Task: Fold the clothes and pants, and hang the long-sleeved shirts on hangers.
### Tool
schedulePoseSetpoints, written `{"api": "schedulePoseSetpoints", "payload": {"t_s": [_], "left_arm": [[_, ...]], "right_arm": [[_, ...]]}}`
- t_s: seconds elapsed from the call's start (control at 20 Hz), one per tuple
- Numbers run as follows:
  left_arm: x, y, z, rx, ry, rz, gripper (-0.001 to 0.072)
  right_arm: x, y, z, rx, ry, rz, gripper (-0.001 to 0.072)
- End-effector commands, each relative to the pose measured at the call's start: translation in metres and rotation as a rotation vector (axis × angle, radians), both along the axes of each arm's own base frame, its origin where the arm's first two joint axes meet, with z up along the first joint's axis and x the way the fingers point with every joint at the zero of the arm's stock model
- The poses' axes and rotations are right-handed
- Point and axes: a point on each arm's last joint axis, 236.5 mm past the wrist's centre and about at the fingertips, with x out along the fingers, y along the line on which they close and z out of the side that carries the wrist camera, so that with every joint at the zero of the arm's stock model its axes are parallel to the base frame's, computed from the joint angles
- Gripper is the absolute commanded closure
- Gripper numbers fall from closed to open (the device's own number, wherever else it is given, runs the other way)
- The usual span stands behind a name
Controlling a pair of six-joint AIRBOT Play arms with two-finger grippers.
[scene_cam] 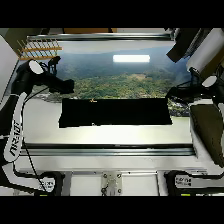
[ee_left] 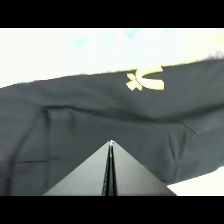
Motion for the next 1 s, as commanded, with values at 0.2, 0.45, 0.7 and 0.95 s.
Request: {"api": "schedulePoseSetpoints", "payload": {"t_s": [0.2,0.45,0.7,0.95], "left_arm": [[-0.057,-0.106,-0.036,-0.171,0.073,-0.078,0.0701],[-0.077,-0.146,-0.050,-0.173,0.072,-0.143,0.0701],[-0.083,-0.164,-0.050,-0.172,0.056,-0.181,0.0701],[-0.081,-0.165,-0.050,-0.173,0.044,-0.177,0.0701]], "right_arm": [[-0.062,-0.043,-0.066,0.186,0.131,0.014,0.0097],[-0.052,-0.002,-0.092,0.353,0.154,0.047,0.0099],[-0.038,0.045,-0.098,0.474,0.154,0.063,0.0269],[-0.036,0.065,-0.100,0.476,0.154,0.118,0.0561]]}}
